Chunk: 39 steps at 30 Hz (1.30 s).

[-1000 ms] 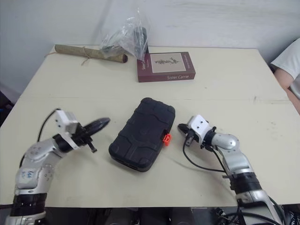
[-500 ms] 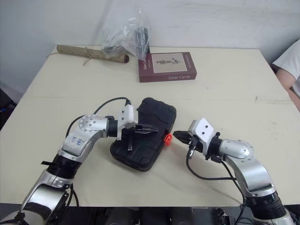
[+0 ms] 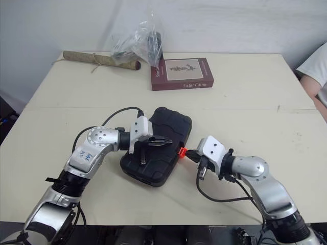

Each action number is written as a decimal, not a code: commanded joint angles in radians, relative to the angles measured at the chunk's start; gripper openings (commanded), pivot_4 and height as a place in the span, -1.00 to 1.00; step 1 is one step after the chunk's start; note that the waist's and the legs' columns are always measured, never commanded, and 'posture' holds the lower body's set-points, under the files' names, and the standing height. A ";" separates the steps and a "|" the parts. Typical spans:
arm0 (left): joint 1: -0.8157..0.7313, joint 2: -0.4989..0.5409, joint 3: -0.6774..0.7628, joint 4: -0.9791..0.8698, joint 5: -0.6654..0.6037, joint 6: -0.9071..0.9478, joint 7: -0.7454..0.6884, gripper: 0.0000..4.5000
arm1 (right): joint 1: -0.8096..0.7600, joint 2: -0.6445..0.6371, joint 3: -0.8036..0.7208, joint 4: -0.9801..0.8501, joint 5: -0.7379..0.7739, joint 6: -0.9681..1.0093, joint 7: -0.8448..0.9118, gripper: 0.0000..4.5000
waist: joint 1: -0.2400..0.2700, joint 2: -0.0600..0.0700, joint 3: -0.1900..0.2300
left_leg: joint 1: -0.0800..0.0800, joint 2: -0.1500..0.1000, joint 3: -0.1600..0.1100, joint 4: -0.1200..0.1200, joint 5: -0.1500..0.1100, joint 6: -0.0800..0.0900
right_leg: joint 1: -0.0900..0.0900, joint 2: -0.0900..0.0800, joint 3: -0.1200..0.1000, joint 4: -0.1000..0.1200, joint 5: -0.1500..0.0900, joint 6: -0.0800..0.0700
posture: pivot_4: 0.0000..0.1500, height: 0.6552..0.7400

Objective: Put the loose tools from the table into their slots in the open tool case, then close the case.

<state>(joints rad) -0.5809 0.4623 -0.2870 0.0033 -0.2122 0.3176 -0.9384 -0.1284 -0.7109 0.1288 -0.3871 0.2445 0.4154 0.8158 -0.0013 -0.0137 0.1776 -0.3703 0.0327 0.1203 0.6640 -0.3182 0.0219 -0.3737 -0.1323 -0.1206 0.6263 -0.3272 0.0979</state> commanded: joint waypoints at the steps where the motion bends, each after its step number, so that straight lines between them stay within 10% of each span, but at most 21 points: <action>1: 0.042 0.008 -0.034 0.060 0.047 0.039 0.003 -0.98 | 0.019 0.023 -0.010 0.003 0.021 0.003 0.000 -1.00 | -0.001 0.002 -0.001 | 0.000 0.000 0.000 0.000 0.000 0.000 | 0.000 0.000 0.000 0.000 0.000 0.000 | 1.00 1.00; 22: 0.070 0.081 -0.113 0.012 0.054 0.216 -0.078 -0.98 | -0.116 0.300 0.037 0.229 0.001 -0.328 0.024 -1.00 | -0.029 0.005 -0.006 | 0.001 0.003 0.001 -0.001 0.000 -0.001 | -0.001 0.001 0.003 0.002 -0.001 -0.002 | 1.00 1.00; 39: 0.095 0.089 -0.110 0.024 0.054 0.217 -0.094 -0.98 | -0.250 0.194 0.040 0.061 0.059 -0.101 0.118 -1.00 | -0.020 0.004 -0.013 | 0.004 0.006 0.000 -0.001 -0.001 -0.005 | 0.000 0.002 0.003 0.002 -0.002 -0.004 | 1.00 1.00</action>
<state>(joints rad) -0.5741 0.5246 -0.3029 -0.0631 -0.2062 0.4572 -1.0013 -0.3802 -0.5025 0.1691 -0.3166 0.2993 0.3090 0.9249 -0.0217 -0.0092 0.1646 -0.3668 0.0389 0.1202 0.6627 -0.3194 0.0173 -0.3736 -0.1307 -0.1178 0.6281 -0.3296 0.0934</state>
